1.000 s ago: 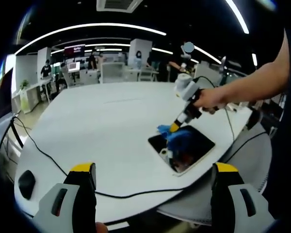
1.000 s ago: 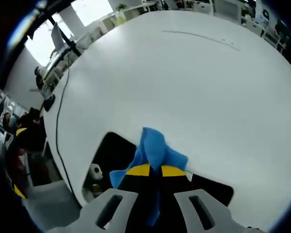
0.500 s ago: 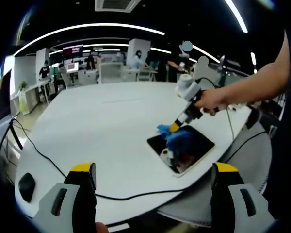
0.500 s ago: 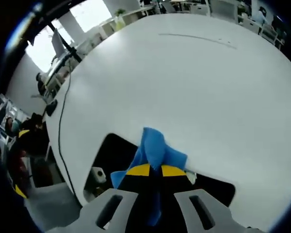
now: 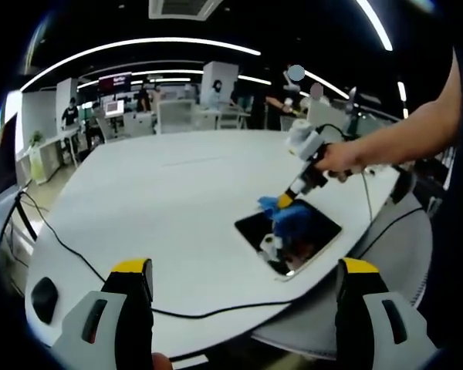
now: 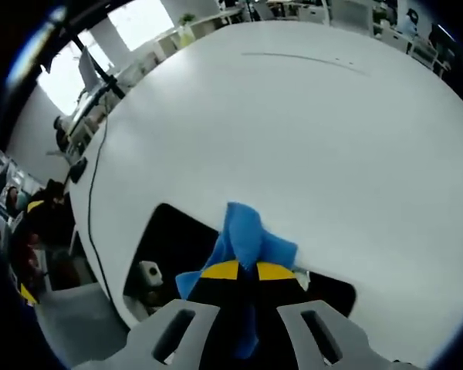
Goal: Wipe the mirror surface with the cleaning cloth until all visible marks leave the cleaned area.
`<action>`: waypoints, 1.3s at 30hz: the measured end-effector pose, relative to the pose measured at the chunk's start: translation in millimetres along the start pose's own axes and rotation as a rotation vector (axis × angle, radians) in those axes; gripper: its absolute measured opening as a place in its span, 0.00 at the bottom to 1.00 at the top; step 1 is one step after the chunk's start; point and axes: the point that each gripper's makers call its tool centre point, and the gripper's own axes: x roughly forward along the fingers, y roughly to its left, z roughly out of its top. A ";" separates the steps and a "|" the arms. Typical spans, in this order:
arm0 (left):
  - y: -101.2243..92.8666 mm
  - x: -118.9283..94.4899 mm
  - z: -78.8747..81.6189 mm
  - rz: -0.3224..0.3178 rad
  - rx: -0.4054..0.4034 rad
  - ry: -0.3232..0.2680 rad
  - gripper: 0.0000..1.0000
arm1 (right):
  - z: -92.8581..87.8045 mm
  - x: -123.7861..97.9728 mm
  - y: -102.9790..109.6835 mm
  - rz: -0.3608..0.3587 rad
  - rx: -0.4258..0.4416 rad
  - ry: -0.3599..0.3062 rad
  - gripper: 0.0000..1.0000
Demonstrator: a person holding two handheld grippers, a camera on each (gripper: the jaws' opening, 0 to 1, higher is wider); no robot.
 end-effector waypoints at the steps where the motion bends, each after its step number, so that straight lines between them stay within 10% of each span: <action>1: -0.2 0.0 0.2 -0.001 0.001 -0.001 1.00 | -0.4 -0.2 -1.6 -0.002 -0.001 0.001 0.00; 39: -8.5 -1.4 0.1 -0.003 0.007 -0.008 1.00 | -27.9 -11.8 -16.0 -0.042 0.050 -0.062 0.00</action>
